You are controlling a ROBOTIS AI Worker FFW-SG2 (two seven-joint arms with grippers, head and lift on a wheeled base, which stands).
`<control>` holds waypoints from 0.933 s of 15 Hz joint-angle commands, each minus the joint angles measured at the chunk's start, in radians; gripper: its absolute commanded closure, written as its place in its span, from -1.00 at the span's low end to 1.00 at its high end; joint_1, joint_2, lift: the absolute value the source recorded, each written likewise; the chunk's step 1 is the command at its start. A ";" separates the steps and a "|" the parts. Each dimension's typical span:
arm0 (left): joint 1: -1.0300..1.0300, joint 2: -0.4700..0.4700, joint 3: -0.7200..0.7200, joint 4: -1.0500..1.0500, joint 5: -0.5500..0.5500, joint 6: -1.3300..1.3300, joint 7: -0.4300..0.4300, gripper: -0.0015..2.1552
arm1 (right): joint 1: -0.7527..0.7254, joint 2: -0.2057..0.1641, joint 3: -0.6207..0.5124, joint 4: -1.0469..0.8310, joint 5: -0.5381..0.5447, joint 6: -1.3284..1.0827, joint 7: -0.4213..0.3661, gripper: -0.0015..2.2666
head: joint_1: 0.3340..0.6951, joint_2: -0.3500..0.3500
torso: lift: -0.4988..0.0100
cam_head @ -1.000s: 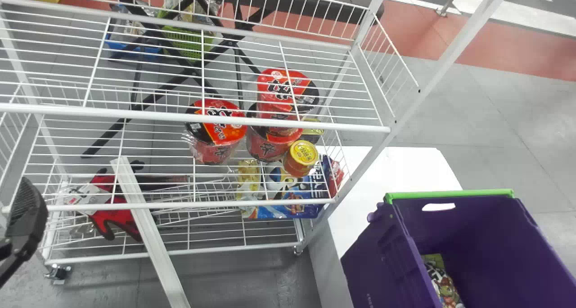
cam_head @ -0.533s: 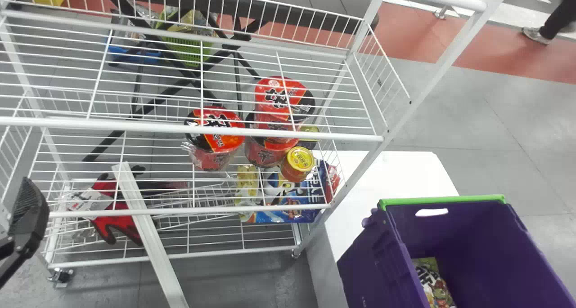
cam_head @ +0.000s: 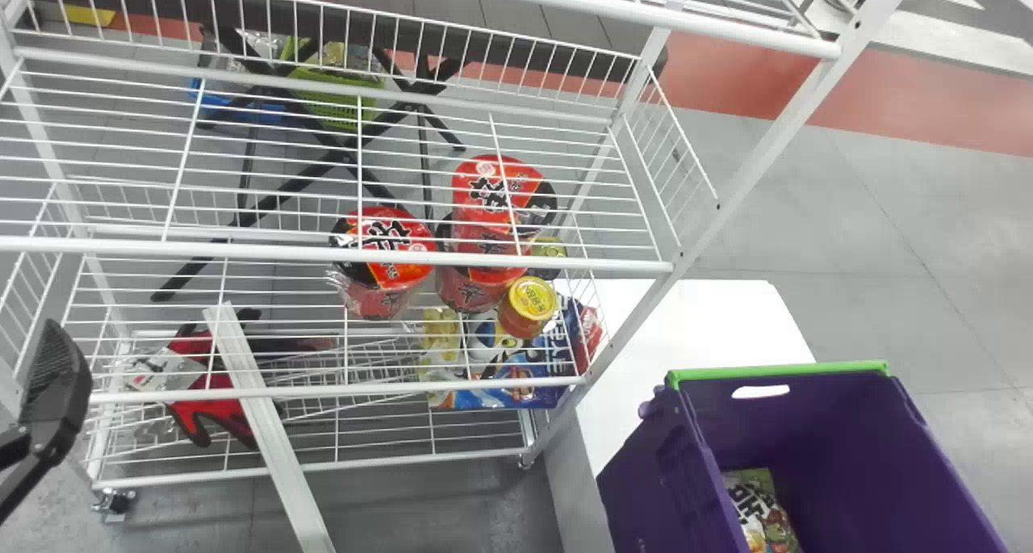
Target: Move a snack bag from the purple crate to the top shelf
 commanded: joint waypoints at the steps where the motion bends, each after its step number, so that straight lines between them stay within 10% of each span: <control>1: 0.006 0.000 0.000 -0.008 -0.002 -0.001 0.002 -0.96 | -0.002 0.001 0.003 -0.006 -0.008 0.003 0.004 0.40 | 1.00 -1.00 | -0.54; 14: 0.001 -0.002 -0.006 -0.001 -0.017 0.003 0.025 -0.96 | -0.046 0.007 0.057 -0.008 -0.016 0.024 -0.002 0.40 | 1.00 -1.00 | -0.34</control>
